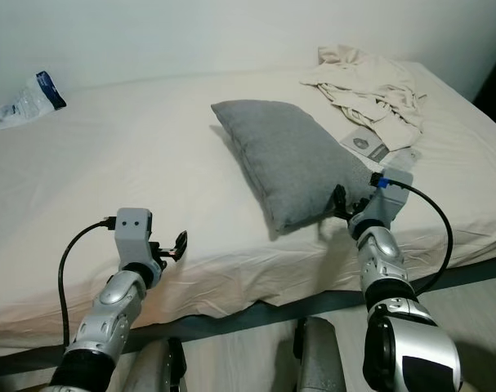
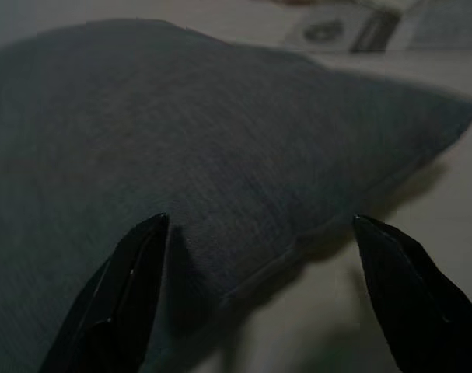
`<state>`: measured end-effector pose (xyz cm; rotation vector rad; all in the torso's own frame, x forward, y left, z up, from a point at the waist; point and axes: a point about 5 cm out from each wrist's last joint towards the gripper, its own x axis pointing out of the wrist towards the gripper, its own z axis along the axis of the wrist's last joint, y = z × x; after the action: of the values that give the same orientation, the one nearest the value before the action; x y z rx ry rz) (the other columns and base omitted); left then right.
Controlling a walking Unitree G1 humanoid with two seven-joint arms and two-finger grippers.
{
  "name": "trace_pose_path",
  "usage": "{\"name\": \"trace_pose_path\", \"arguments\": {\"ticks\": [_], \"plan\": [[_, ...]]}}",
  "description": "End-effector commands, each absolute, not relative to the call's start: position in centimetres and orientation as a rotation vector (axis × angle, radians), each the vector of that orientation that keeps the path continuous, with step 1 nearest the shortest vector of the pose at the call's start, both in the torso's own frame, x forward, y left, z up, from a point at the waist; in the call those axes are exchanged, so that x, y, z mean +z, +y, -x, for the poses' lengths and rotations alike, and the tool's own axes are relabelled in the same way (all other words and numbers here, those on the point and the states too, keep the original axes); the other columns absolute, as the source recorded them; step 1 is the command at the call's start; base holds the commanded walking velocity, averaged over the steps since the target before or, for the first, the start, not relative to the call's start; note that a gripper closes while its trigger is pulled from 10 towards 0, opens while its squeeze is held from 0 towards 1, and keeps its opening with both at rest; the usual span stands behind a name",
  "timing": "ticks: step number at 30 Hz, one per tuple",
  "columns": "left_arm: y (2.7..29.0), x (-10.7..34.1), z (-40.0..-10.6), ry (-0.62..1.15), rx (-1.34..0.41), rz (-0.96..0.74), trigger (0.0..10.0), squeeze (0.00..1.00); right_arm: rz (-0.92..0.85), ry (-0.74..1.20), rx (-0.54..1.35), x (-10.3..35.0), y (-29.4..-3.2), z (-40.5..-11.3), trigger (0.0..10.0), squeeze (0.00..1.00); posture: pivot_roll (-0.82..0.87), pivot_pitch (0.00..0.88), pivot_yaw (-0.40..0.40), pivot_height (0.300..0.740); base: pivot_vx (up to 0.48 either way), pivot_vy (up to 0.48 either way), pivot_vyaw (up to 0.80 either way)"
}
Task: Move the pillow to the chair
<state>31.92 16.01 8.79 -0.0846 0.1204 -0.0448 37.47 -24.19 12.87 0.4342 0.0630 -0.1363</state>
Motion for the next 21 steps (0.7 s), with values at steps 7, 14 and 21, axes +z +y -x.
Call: {"name": "trace_pose_path", "arguments": {"ticks": [7,14,21], "plan": [[17.1,8.8,-31.6,0.127,-0.008,0.045,10.0,0.00,-0.509,0.100,-0.107,12.9,-22.9,-38.0,10.0,0.00,0.04,0.229,0.016,0.563,0.000,0.000,0.00],[17.0,8.9,-31.7,0.121,-0.007,0.021,10.0,0.00,-0.590,0.138,0.064,12.5,-20.1,-38.3,10.0,0.00,0.04,0.237,0.014,0.563,0.000,0.000,0.00],[17.1,9.2,-31.5,0.113,-0.019,-0.006,10.0,0.00,-0.855,0.135,0.127,12.4,-18.7,-38.4,10.0,0.00,0.07,0.257,0.019,0.563,0.000,0.000,0.00]]}}
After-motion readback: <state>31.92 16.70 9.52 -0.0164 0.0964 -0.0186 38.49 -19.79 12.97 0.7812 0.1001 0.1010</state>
